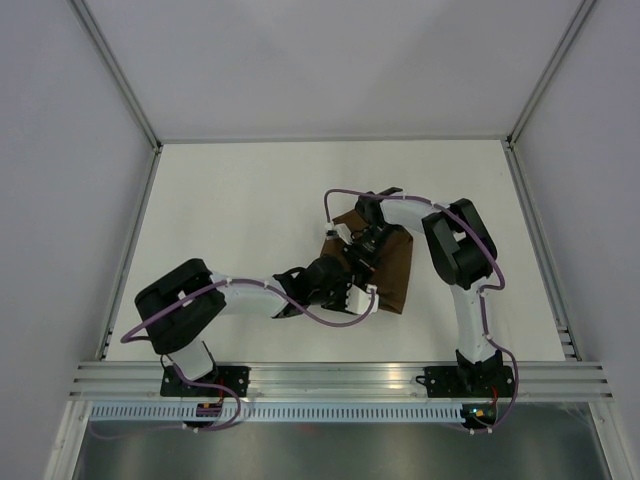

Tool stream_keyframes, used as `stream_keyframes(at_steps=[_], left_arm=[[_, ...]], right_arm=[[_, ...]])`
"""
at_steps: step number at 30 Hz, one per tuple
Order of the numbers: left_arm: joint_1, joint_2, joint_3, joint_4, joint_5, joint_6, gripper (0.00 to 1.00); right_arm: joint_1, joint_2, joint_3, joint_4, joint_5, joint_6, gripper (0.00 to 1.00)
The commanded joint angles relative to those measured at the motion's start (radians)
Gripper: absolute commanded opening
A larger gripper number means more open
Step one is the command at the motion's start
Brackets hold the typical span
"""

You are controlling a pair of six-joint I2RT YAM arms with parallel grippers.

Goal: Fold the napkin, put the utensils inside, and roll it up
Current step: Roll the napkin at the center of the board.

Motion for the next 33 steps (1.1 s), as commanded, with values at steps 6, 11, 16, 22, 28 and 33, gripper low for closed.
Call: stream_keyframes(at_steps=[6, 11, 16, 22, 28, 33], left_arm=[[0.009, 0.047, 0.047, -0.114, 0.036, 0.008, 0.50], [0.009, 0.052, 0.057, -0.121, 0.041, 0.003, 0.44], [0.009, 0.049, 0.057, -0.129, 0.042, 0.001, 0.39], [0.009, 0.067, 0.099, -0.196, 0.061, -0.018, 0.19], [0.009, 0.078, 0.127, -0.227, 0.079, -0.040, 0.08], [0.009, 0.109, 0.198, -0.351, 0.105, -0.075, 0.02]], right_arm=[[-0.003, -0.082, 0.032, -0.028, 0.049, -0.064, 0.25], [-0.004, -0.098, 0.030, -0.045, 0.040, -0.072, 0.25], [-0.004, -0.119, 0.032, -0.062, 0.028, -0.073, 0.26], [-0.006, -0.156, 0.064, -0.087, 0.022, -0.070, 0.29], [-0.018, -0.193, 0.087, -0.079, 0.016, -0.041, 0.33], [-0.056, -0.254, 0.081, -0.019, 0.031, 0.020, 0.33]])
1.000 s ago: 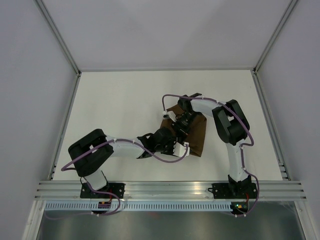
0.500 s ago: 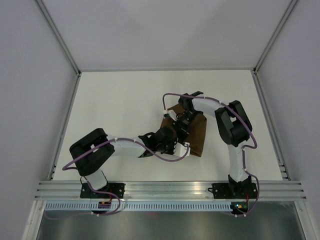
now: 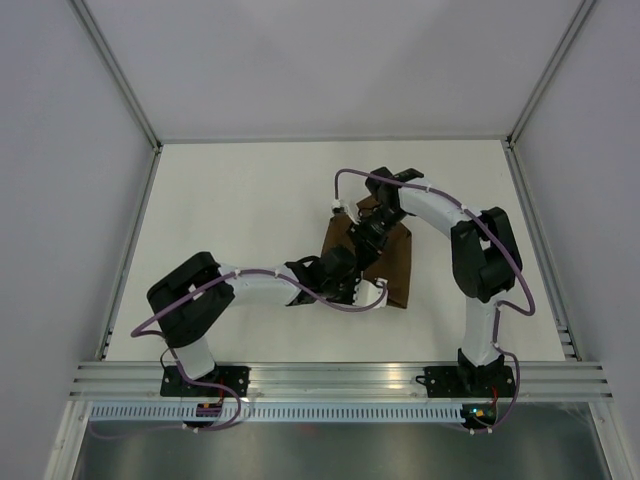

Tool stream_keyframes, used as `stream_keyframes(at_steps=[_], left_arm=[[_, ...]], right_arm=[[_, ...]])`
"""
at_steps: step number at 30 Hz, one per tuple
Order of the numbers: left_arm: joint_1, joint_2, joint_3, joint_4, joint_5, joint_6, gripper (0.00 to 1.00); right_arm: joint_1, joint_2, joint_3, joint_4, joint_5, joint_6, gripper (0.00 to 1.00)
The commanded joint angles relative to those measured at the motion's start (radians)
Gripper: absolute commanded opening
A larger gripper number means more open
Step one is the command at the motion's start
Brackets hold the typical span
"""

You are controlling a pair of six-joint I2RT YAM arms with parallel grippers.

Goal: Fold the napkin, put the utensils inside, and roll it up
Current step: Roll the napkin at the center of the board.

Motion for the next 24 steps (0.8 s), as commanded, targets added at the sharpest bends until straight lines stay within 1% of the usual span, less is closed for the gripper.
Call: stream_keyframes(at_steps=[1, 3, 4, 6, 7, 9, 10, 11, 14, 16, 17, 19, 20, 21, 24], left_arm=[[0.003, 0.041, 0.043, -0.140, 0.066, -0.065, 0.02], [0.008, 0.042, 0.054, -0.155, 0.090, -0.080, 0.02], [0.012, 0.048, 0.072, -0.180, 0.100, -0.085, 0.02], [0.020, 0.053, 0.086, -0.203, 0.127, -0.099, 0.02], [0.026, 0.058, 0.098, -0.221, 0.136, -0.102, 0.02], [0.034, 0.062, 0.114, -0.235, 0.162, -0.112, 0.02], [0.039, 0.065, 0.121, -0.244, 0.167, -0.116, 0.02], [0.040, 0.073, 0.129, -0.267, 0.176, -0.122, 0.02], [0.051, 0.090, 0.163, -0.319, 0.211, -0.140, 0.02], [0.068, 0.104, 0.196, -0.349, 0.239, -0.155, 0.02], [0.075, 0.117, 0.209, -0.378, 0.268, -0.171, 0.02], [0.098, 0.133, 0.241, -0.399, 0.299, -0.188, 0.02], [0.105, 0.140, 0.250, -0.410, 0.328, -0.200, 0.02], [0.111, 0.156, 0.270, -0.433, 0.334, -0.206, 0.02], [0.129, 0.188, 0.311, -0.480, 0.368, -0.223, 0.02]], right_arm=[[-0.042, -0.089, 0.021, 0.052, 0.001, 0.049, 0.34], [-0.064, -0.127, 0.006, 0.119, 0.038, 0.107, 0.34], [-0.088, -0.141, -0.014, 0.145, 0.052, 0.127, 0.36], [-0.118, -0.176, -0.039, 0.229, 0.095, 0.166, 0.37], [-0.153, -0.188, -0.060, 0.257, 0.101, 0.210, 0.36], [-0.193, -0.207, -0.071, 0.314, 0.106, 0.238, 0.36], [-0.242, -0.212, -0.088, 0.337, 0.094, 0.273, 0.34], [-0.268, -0.215, -0.094, 0.375, 0.085, 0.287, 0.33], [-0.377, -0.227, -0.114, 0.429, 0.020, 0.309, 0.36], [-0.449, -0.242, -0.144, 0.454, -0.030, 0.292, 0.37], [-0.455, -0.264, -0.158, 0.478, -0.038, 0.281, 0.37], [-0.512, -0.296, -0.216, 0.504, -0.054, 0.249, 0.39], [-0.517, -0.334, -0.235, 0.518, -0.057, 0.197, 0.39], [-0.521, -0.359, -0.264, 0.536, -0.058, 0.183, 0.39], [-0.524, -0.461, -0.406, 0.589, -0.077, 0.099, 0.39]])
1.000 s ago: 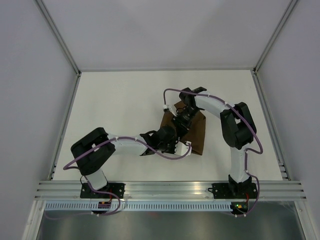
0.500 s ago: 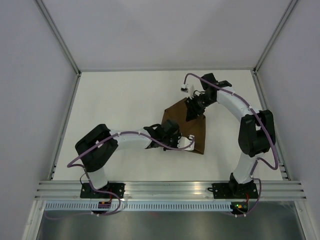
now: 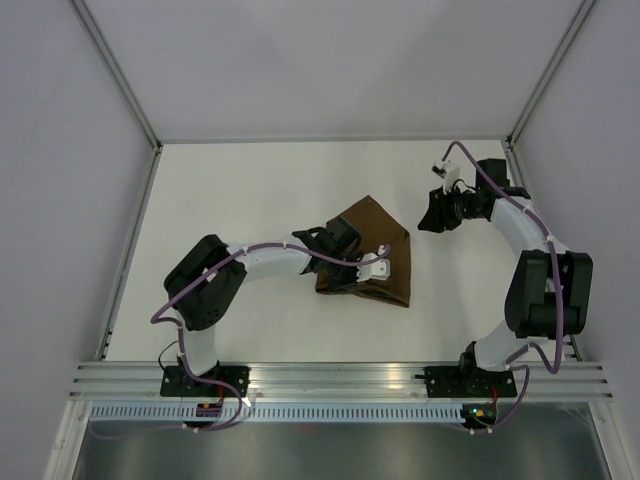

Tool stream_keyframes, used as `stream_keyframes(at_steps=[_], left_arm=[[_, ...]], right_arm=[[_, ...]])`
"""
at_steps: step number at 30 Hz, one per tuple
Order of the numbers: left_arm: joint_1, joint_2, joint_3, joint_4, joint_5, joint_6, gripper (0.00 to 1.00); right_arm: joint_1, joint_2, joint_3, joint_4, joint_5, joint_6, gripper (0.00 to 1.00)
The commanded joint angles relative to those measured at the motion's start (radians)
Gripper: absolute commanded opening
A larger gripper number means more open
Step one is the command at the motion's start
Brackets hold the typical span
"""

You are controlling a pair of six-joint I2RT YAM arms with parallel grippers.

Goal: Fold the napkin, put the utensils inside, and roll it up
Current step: Roll the napkin at the center of the board.

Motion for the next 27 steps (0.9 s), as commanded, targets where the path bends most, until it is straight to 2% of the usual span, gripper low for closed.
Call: stream_keyframes(at_steps=[1, 6, 11, 18, 27], left_arm=[[0.025, 0.068, 0.051, -0.147, 0.100, -0.079, 0.02], [0.066, 0.134, 0.129, -0.209, 0.169, -0.122, 0.02], [0.100, 0.195, 0.204, -0.288, 0.218, -0.139, 0.02], [0.135, 0.257, 0.267, -0.353, 0.270, -0.155, 0.02], [0.162, 0.304, 0.303, -0.376, 0.309, -0.156, 0.02]], right_arm=[[0.018, -0.147, -0.114, 0.107, -0.088, -0.138, 0.39], [0.018, -0.321, -0.249, 0.105, -0.173, -0.322, 0.41], [0.068, -0.452, -0.377, 0.092, -0.162, -0.436, 0.46], [0.343, -0.621, -0.623, 0.308, 0.028, -0.408, 0.57], [0.518, -0.536, -0.641, 0.437, 0.154, -0.393, 0.67]])
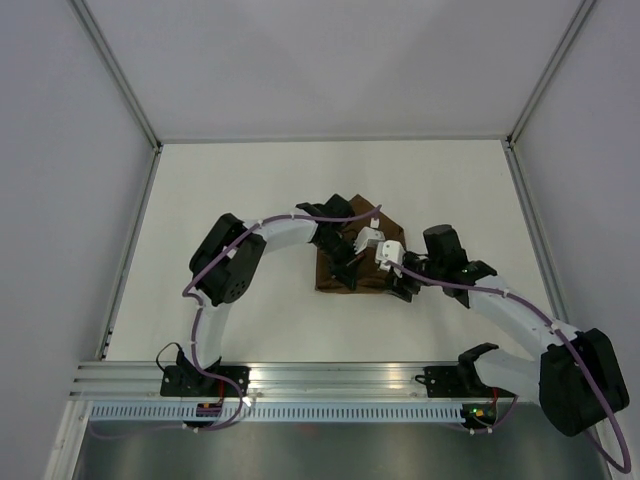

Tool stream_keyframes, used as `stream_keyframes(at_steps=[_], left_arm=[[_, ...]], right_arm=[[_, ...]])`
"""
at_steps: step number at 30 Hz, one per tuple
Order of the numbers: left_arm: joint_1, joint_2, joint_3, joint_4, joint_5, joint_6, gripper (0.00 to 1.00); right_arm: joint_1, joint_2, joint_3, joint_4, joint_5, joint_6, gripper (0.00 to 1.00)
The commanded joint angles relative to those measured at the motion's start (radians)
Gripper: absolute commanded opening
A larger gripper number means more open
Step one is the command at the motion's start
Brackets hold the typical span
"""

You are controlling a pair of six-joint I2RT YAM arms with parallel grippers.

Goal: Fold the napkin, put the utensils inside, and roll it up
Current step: Roll the napkin at the center of the board.

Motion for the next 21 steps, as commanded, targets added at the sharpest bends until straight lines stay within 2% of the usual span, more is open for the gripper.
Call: stream_keyframes(at_steps=[1, 9, 21], left_arm=[[0.006, 0.061, 0.006, -0.075, -0.030, -0.015, 0.02], [0.009, 0.077, 0.023, -0.086, -0.026, -0.017, 0.02], [0.012, 0.087, 0.035, -0.088, -0.027, -0.012, 0.02]], right_arm=[[0.078, 0.026, 0.001, 0.129, 0.060, -0.029, 0.67], [0.232, 0.100, -0.034, 0.226, 0.189, -0.038, 0.70], [0.274, 0.251, 0.004, 0.282, 0.254, -0.053, 0.70]])
